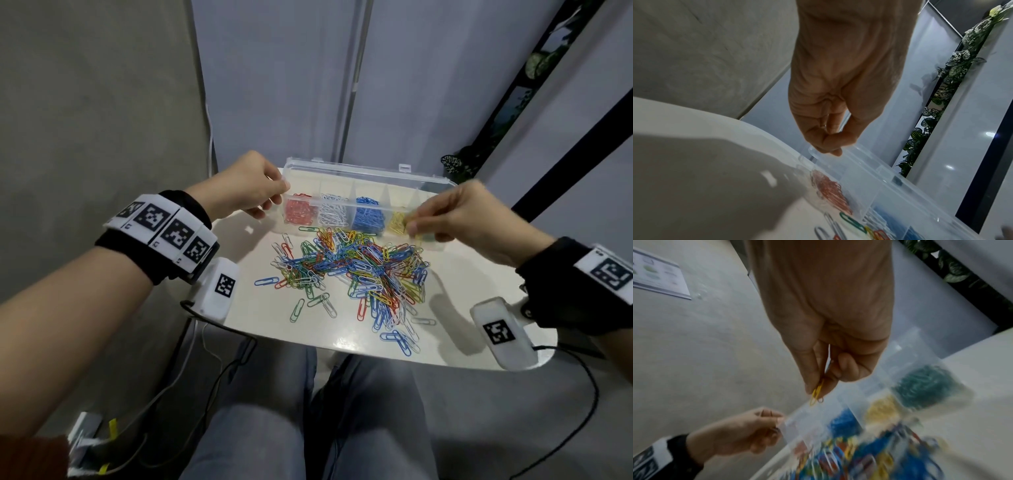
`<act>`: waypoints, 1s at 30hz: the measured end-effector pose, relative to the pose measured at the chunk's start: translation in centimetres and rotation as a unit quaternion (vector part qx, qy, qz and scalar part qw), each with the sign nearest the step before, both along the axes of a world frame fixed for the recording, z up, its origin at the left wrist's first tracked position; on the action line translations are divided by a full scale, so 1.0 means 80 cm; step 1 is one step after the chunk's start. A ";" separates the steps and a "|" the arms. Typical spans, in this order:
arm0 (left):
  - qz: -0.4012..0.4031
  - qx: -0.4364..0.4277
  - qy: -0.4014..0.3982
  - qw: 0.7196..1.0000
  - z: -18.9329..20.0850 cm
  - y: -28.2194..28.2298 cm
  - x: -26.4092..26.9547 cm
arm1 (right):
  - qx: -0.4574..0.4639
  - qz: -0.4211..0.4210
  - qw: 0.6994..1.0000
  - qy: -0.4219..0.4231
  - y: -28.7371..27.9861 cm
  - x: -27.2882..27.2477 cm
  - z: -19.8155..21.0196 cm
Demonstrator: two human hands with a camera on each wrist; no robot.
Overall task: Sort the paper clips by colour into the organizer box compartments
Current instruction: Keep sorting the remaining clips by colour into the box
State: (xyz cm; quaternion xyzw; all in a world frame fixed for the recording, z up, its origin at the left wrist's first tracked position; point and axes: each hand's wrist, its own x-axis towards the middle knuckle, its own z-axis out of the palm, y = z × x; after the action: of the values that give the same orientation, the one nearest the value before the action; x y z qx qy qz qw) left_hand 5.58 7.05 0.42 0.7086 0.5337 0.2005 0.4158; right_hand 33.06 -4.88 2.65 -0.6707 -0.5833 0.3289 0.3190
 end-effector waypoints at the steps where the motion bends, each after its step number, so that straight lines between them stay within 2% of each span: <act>1: 0.001 0.000 0.000 1.000 0.000 0.000 0.000 | 0.027 -0.019 0.999 0.007 0.007 0.002 0.008; 6: 0.003 0.000 0.001 1.000 0.001 -0.002 0.000 | 0.120 -0.098 0.988 -0.002 0.047 0.006 0.030; 12: 0.002 0.002 0.005 1.000 0.002 -0.004 0.000 | 0.088 -0.104 0.986 -0.093 0.065 0.005 0.020; 16: -0.002 0.000 0.005 1.000 0.001 -0.001 -0.001 | 0.079 -0.104 0.988 -0.083 0.047 0.014 0.027; 20: -0.001 0.001 0.001 1.000 -0.001 0.001 -0.001 | 0.065 -0.066 0.990 -0.105 0.016 0.014 0.030; 24: -0.001 0.000 0.000 1.000 -0.001 0.000 0.000 | 0.049 -0.018 0.981 -0.186 0.001 0.008 0.018; 30: -0.001 0.003 0.006 1.000 0.001 -0.003 0.000 | -0.075 0.126 0.942 -0.302 -0.019 -0.006 -0.008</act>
State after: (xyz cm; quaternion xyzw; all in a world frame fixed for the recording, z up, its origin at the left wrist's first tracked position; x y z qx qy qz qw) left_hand 5.55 6.81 0.48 0.7115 0.5349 0.1977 0.4106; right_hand 32.55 -6.37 1.99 -0.6812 -0.7059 0.1912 0.0329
